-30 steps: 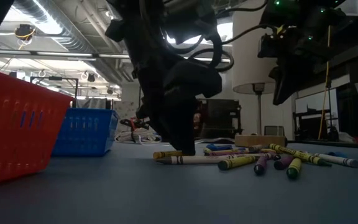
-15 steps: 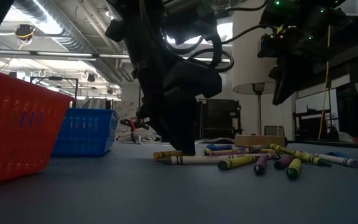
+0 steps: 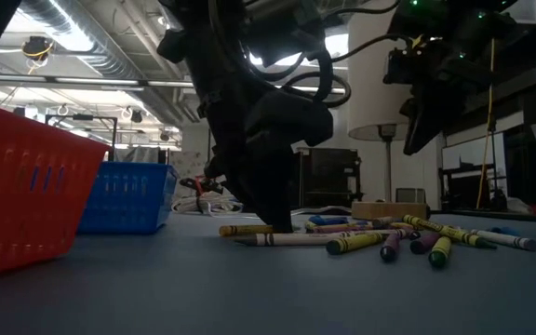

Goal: Sort crayons
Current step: Put the yellow crayon into the blue basket

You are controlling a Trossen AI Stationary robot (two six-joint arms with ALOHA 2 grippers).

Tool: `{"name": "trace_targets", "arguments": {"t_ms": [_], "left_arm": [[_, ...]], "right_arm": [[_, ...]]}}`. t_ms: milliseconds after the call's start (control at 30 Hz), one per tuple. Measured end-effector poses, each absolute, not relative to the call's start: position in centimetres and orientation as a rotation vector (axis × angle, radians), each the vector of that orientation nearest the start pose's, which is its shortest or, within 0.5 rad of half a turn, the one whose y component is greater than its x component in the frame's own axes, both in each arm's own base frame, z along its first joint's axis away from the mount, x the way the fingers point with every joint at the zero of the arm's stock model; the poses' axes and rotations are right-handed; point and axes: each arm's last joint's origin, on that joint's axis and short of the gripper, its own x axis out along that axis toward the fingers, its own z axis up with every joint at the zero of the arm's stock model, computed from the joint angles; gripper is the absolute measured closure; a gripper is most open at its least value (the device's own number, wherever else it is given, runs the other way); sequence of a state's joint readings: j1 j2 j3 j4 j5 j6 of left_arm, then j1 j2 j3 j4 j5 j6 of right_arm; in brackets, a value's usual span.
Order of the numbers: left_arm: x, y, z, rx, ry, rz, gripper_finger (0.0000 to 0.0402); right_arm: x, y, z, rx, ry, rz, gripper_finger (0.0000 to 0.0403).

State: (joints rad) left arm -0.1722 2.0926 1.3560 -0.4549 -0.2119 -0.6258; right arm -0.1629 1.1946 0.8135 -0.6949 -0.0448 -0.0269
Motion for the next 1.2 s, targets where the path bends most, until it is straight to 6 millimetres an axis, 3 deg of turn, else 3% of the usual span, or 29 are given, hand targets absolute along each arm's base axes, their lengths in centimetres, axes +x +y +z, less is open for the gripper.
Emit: {"name": "trace_targets", "arguments": {"t_ms": [667,833,1200], "left_arm": [[40.3,-6.3,12.6,-0.324,1.096,0.399,0.0394],[40.0,-6.2,13.9,-0.321,1.082,0.390,0.0394],[38.9,-6.0,18.7,-0.312,1.009,0.344,0.0394]], "right_arm": [[21.8,-3.4,23.0,0.084,1.048,-0.093,0.0299],[21.8,-3.5,23.0,0.084,1.048,-0.093,0.0299],[21.8,-3.5,23.0,0.084,1.047,-0.093,0.0299]]}}
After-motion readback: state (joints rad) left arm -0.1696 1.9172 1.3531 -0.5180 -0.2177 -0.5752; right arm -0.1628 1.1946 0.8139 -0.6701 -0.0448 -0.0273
